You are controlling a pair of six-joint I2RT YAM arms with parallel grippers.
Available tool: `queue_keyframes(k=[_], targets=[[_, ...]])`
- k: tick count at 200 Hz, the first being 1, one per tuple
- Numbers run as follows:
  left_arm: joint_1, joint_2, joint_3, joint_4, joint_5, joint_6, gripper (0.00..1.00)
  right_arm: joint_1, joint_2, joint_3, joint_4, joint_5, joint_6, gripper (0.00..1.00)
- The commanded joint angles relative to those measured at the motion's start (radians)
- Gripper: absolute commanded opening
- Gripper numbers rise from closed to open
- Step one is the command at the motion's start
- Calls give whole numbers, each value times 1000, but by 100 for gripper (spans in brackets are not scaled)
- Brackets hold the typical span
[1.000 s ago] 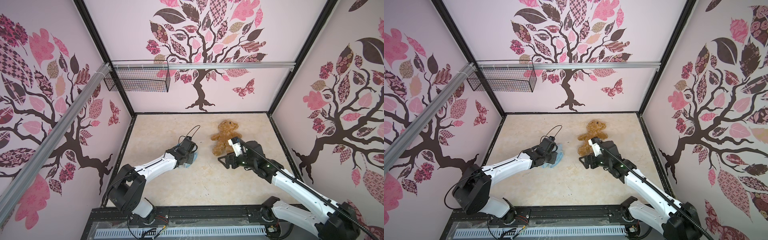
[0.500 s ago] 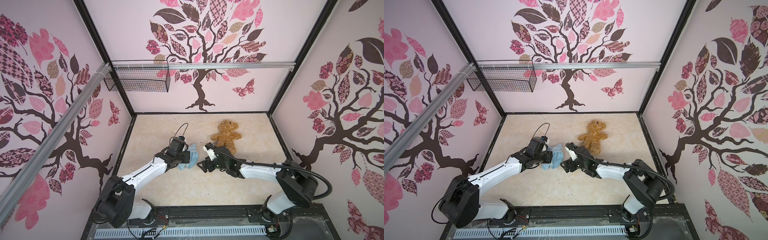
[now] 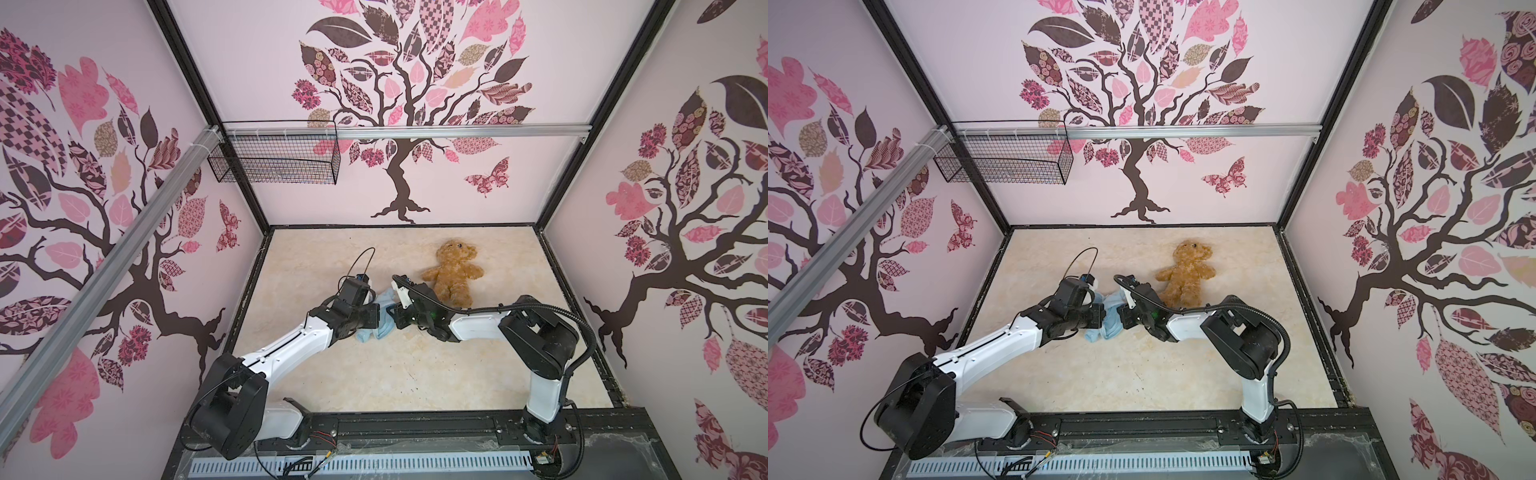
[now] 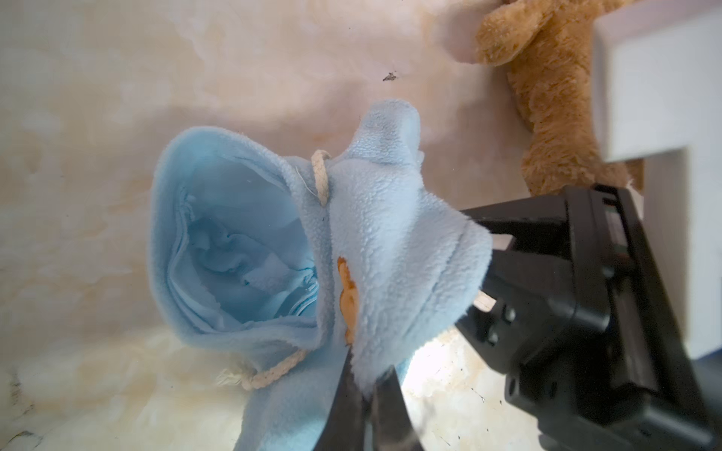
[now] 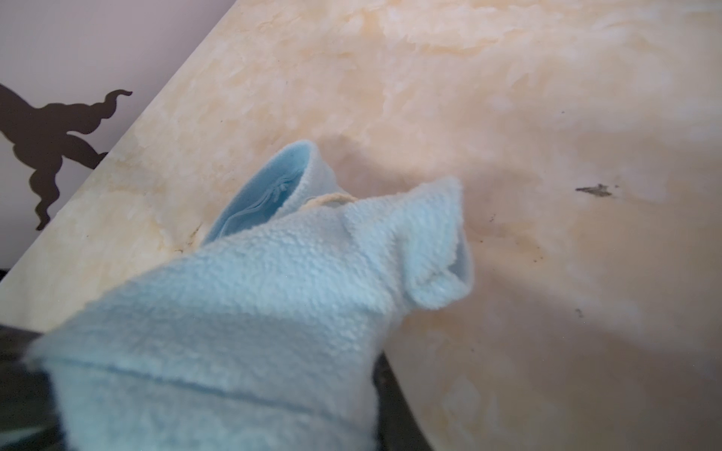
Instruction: Dress the teddy bear
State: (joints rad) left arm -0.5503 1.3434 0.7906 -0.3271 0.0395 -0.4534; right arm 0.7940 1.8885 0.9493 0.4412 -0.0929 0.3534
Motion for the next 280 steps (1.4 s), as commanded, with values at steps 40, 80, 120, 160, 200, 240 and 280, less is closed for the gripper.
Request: queue_keyframes(k=[40, 80, 120, 160, 200, 240, 280], targets=[[3, 41, 2, 5, -130, -53, 0, -55, -3, 69, -260, 68, 50, 8], [4, 75, 30, 18, -105, -70, 0, -87, -58, 108, -310, -125, -7, 31], [7, 113, 95, 11, -91, -105, 0, -126, -209, 126, -492, -170, -65, 54], [13, 151, 148, 8, -63, -126, 0, -229, -346, 143, -573, -160, -107, 67], [13, 153, 162, 10, -45, -125, 0, -375, -275, 283, -670, 78, -127, 88], [13, 146, 160, 9, -32, -118, 0, -456, -74, 463, -697, 299, -150, 99], [13, 142, 159, 10, -23, -109, 0, -458, 108, 627, -747, 406, -153, 99]])
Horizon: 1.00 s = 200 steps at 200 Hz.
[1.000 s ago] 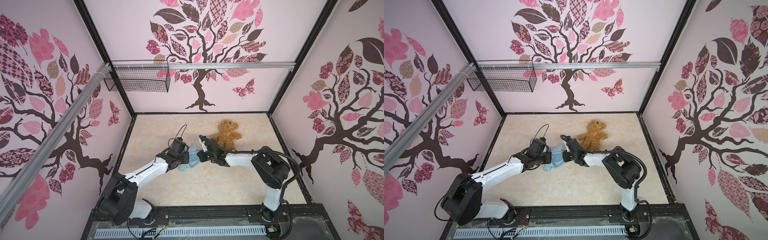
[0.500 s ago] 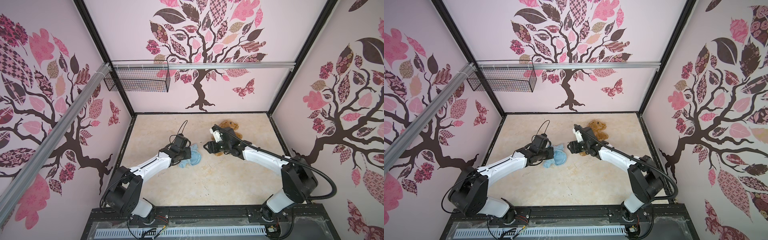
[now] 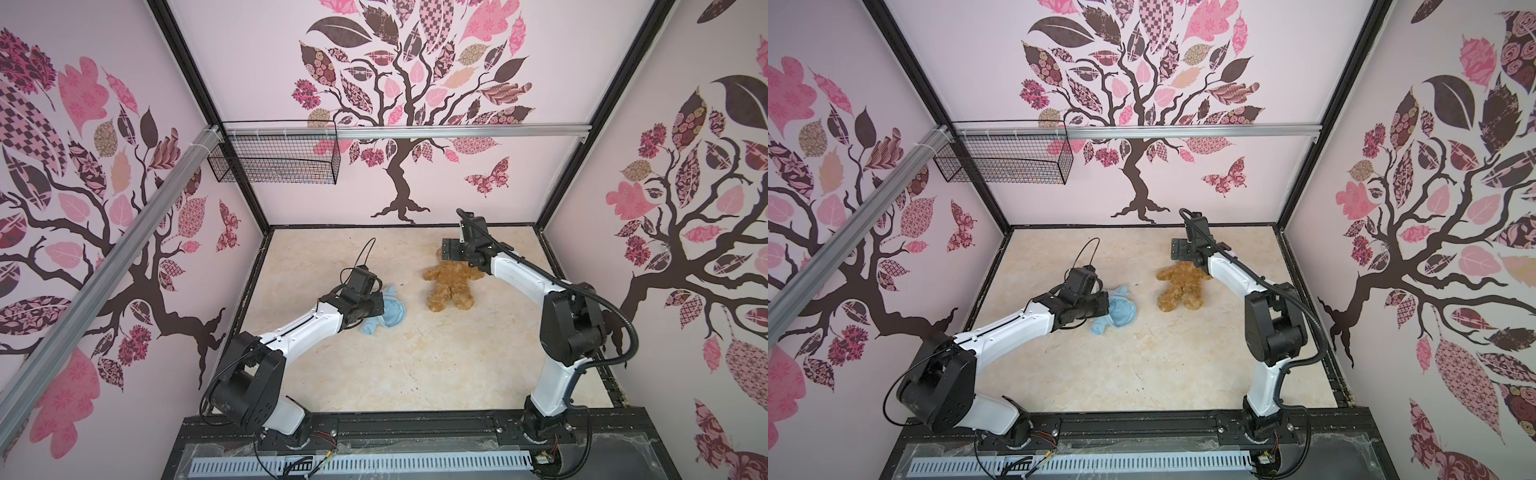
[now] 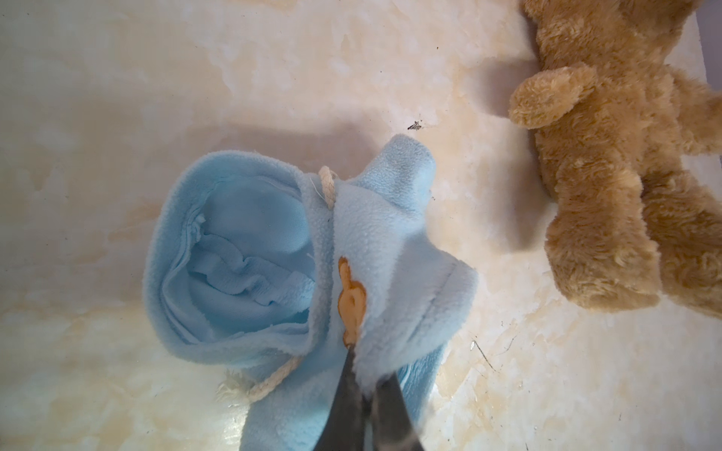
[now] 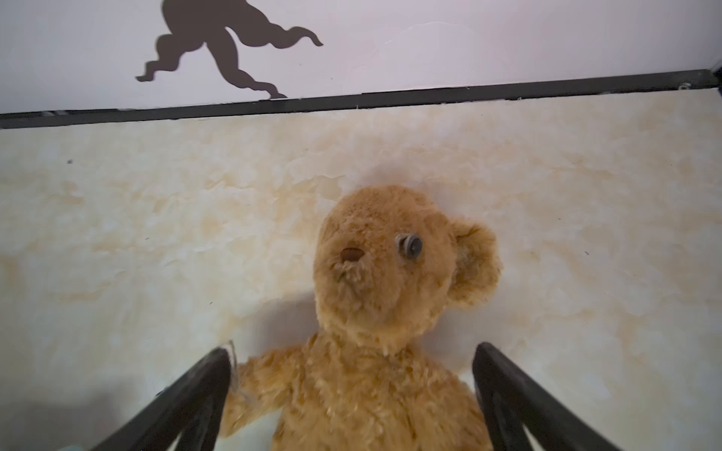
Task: Dress the teddy bear
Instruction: 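Grasp the bear's head with the right gripper while the left holds the hoodie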
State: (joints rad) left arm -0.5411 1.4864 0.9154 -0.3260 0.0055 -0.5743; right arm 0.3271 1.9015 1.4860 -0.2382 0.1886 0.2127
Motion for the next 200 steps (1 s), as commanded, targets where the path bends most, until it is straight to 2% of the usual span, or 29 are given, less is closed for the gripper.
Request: queue_keyframes(k=[1, 39, 79, 124, 143, 171, 180, 200], targets=[[4, -2, 34, 9, 11, 12, 0, 9, 99, 92, -67, 126, -12, 100], [4, 3, 38, 10, 21, 21, 0, 7, 208, 168, -53, 144, 9, 100], [4, 3, 37, 13, 36, 23, 0, 0, 352, 309, -112, 169, 34, 99], [4, 3, 40, 15, 54, 27, 0, -32, 470, 415, -151, 133, 76, 100], [3, 1, 39, 16, 56, 28, 0, -48, 472, 405, -134, 85, 76, 95], [3, 0, 40, 16, 53, 27, 0, -51, 419, 357, -97, 0, 28, 75], [4, -2, 39, 17, 53, 26, 0, -51, 388, 331, -94, -29, 12, 76], [4, -2, 37, 20, 52, 26, 0, -47, 314, 247, -107, -101, 9, 86]])
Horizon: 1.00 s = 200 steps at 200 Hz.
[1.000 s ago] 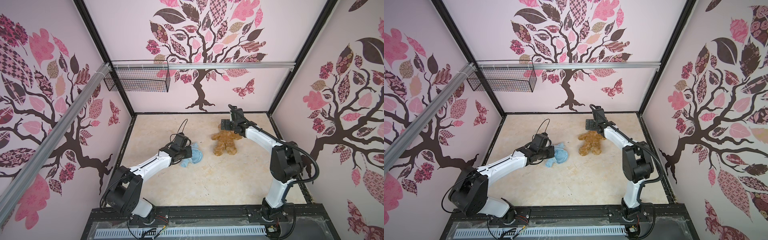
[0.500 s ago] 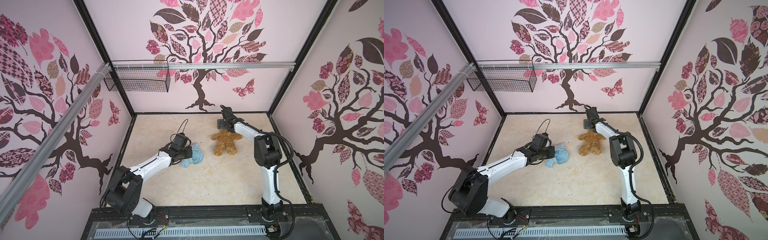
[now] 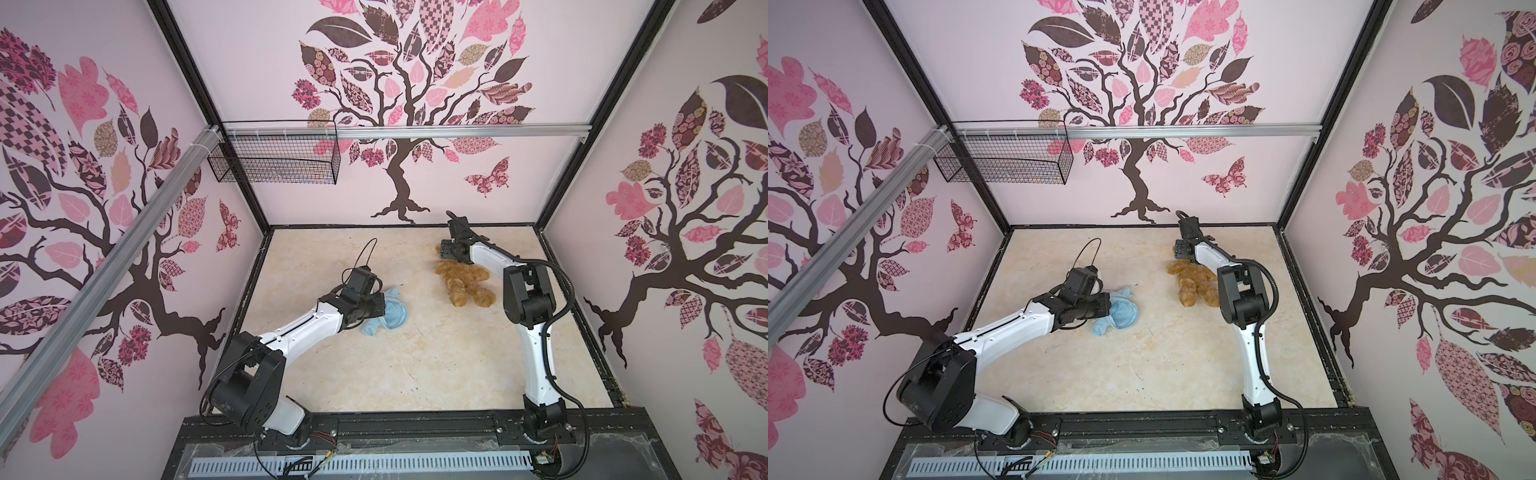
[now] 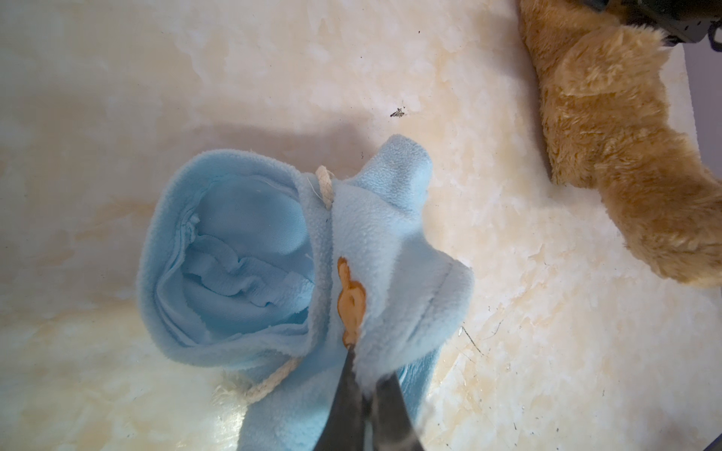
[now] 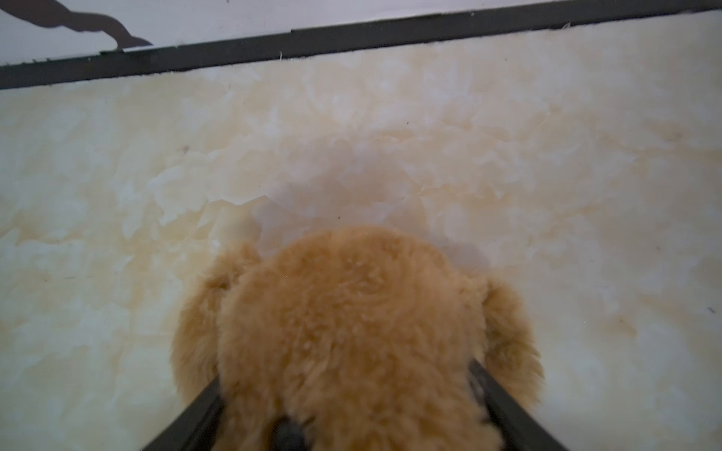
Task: Dress the teddy bear
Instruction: 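Grasp the bear's head with the right gripper while the left holds the hoodie, then drag the bear by its head with the right gripper toward the hoodie's opening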
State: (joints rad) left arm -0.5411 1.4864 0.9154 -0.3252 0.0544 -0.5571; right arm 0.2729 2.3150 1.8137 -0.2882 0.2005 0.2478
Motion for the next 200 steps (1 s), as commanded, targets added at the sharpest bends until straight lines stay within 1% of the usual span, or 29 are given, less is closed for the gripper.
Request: queue_keyframes(k=[1, 14, 26, 39, 78, 116, 155, 200], targets=[[4, -2, 37, 20, 4, 9, 0, 8, -103, -89, -57, -115, -27, 87], [4, -1, 37, 20, 5, 9, 0, 9, -166, -179, -30, -143, -26, 94], [4, 1, 36, 20, 8, 10, 0, 10, -220, -247, -4, -142, -32, 99], [4, 3, 37, 20, 13, 12, 0, 6, -263, -281, 0, -139, -45, 100], [4, 0, 34, 19, 9, 17, 0, 0, -319, -293, -46, -130, -77, 100], [4, -2, 34, 18, 7, 18, 0, -19, -321, -294, -68, -147, -92, 100], [4, 0, 35, 17, 8, 21, 0, -44, -287, -297, -72, -215, -96, 100], [4, 1, 34, 19, 17, 20, 0, -50, -231, -334, -8, -285, -69, 100]])
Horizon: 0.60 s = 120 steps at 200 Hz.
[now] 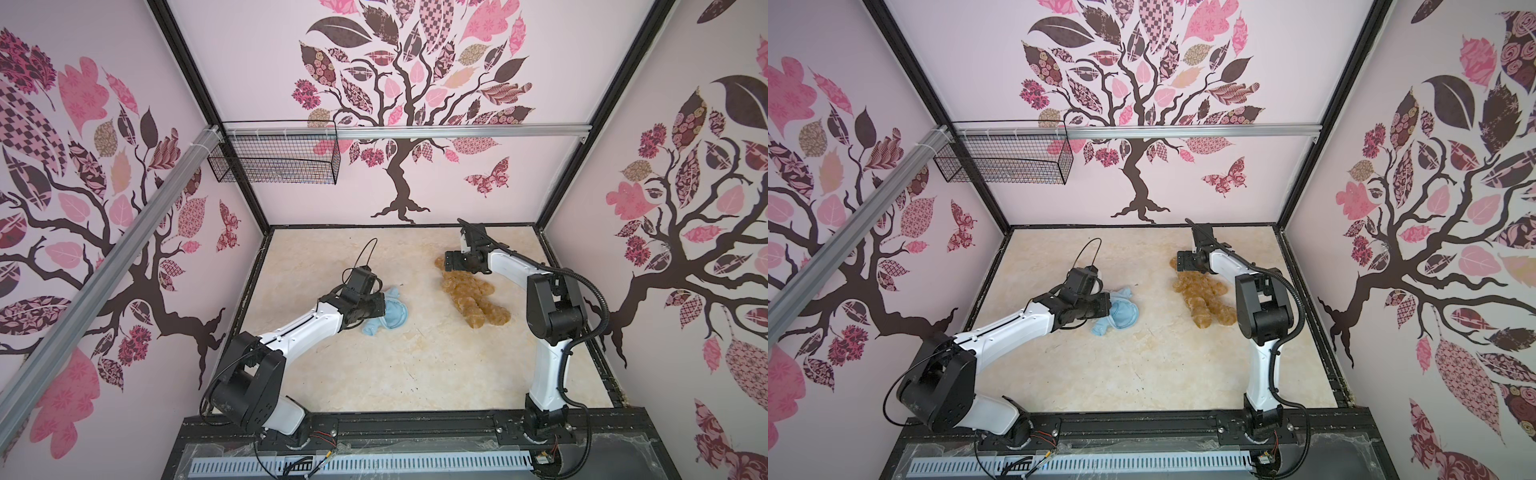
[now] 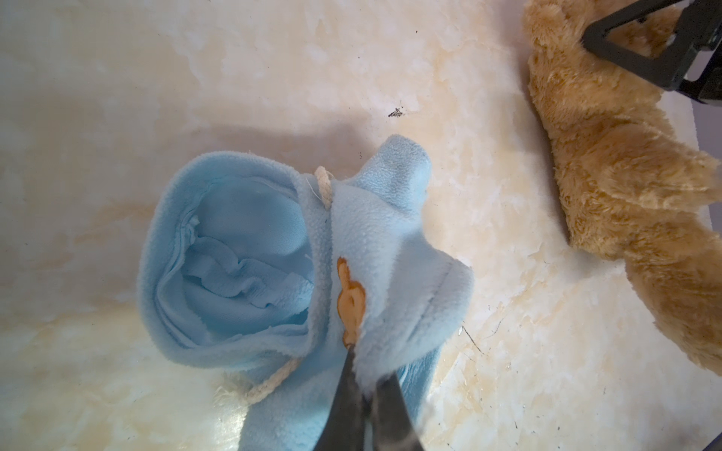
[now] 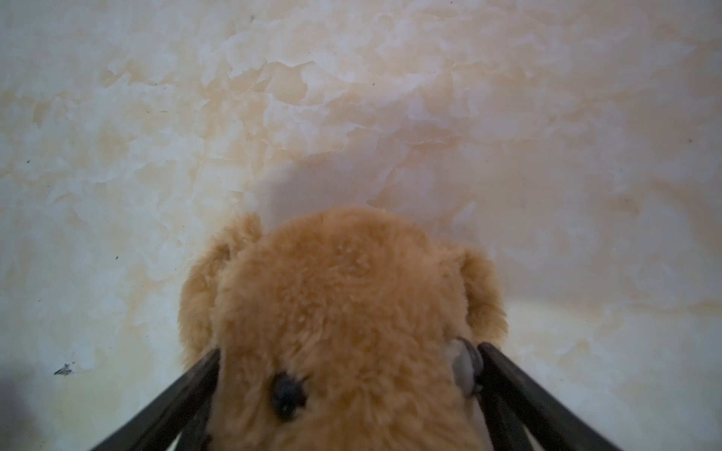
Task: Dress the teddy bear
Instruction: 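Drag the bear by its head with the right gripper toward the hoodie's opening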
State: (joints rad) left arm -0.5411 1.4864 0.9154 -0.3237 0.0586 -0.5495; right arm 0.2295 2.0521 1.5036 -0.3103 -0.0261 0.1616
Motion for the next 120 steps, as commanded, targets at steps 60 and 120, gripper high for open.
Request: queue_keyframes(k=[60, 120], targets=[[3, 1, 41, 25, 7, -4, 0, -13, -36, -75, 85, -167, 39, 60], [19, 20, 79, 2, 12, -6, 0, 76, -482, -451, 106, -320, 130, 51]])
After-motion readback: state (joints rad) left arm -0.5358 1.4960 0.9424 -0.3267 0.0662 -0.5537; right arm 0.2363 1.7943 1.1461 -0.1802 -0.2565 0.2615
